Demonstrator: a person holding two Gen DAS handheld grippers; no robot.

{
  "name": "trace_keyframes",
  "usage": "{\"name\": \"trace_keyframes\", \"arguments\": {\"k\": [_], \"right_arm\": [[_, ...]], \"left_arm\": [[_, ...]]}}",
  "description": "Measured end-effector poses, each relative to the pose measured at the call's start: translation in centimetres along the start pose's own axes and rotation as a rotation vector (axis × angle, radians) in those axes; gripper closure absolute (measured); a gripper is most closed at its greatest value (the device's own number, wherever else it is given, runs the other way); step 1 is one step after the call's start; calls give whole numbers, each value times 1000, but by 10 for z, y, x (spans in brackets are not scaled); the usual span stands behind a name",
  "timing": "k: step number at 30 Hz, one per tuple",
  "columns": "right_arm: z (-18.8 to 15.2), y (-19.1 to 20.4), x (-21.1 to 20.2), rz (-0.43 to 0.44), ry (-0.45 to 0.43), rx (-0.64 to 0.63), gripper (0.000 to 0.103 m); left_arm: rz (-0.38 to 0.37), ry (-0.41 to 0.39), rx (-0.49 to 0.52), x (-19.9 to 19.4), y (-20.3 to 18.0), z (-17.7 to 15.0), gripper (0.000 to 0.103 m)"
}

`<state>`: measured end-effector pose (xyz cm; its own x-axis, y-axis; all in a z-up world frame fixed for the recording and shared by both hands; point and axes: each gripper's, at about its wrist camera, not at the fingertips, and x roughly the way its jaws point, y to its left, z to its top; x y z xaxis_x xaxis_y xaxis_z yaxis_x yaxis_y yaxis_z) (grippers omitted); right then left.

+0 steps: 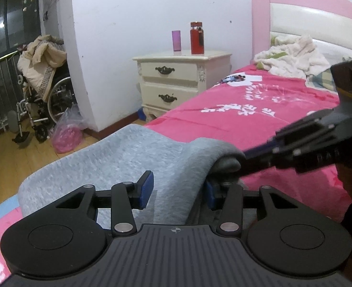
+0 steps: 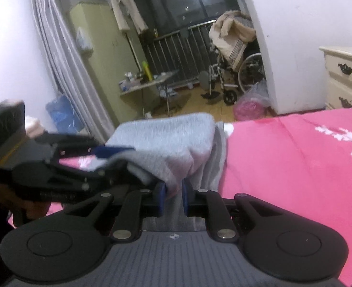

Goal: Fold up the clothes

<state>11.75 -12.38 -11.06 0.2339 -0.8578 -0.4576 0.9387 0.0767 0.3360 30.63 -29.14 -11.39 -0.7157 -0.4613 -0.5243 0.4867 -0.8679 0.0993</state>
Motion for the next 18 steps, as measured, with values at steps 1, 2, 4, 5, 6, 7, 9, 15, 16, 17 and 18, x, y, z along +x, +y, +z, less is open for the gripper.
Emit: {"name": "trace_keyframes", "arguments": {"k": [1, 2, 4, 5, 6, 7, 9, 15, 16, 17, 18], "right_arm": [[-2, 0, 2, 1, 7, 2, 88], [-3, 1, 3, 3, 12, 6, 88], [-3, -1, 7, 9, 11, 23, 88], [-2, -1, 9, 9, 5, 29, 88], [-2, -2, 10, 9, -1, 36, 88], [-1, -3, 12, 9, -6, 43, 88], [2, -2, 11, 12, -4, 52, 96], [1, 12, -9, -10, 31, 35, 100], [0, 13, -12, -15, 33, 41, 100], [1, 13, -13, -19, 32, 50, 100], [3, 13, -15, -22, 29, 61, 100]], "left_arm": [[1, 1, 1, 0, 0, 0, 59], [1, 1, -1, 0, 0, 0, 59], [-1, 3, -8, 1, 1, 0, 59], [-3, 4, -10, 1, 1, -1, 59], [-6, 7, -11, 1, 1, -1, 59], [-8, 9, -13, 2, 1, -1, 59], [-13, 13, -13, 2, 1, -1, 59], [-19, 13, 83, 8, -16, -4, 59], [-16, 11, 115, 10, -22, -5, 59], [-14, 5, 144, 12, -26, -5, 58], [-12, 2, 168, 14, -30, -6, 58]]}}
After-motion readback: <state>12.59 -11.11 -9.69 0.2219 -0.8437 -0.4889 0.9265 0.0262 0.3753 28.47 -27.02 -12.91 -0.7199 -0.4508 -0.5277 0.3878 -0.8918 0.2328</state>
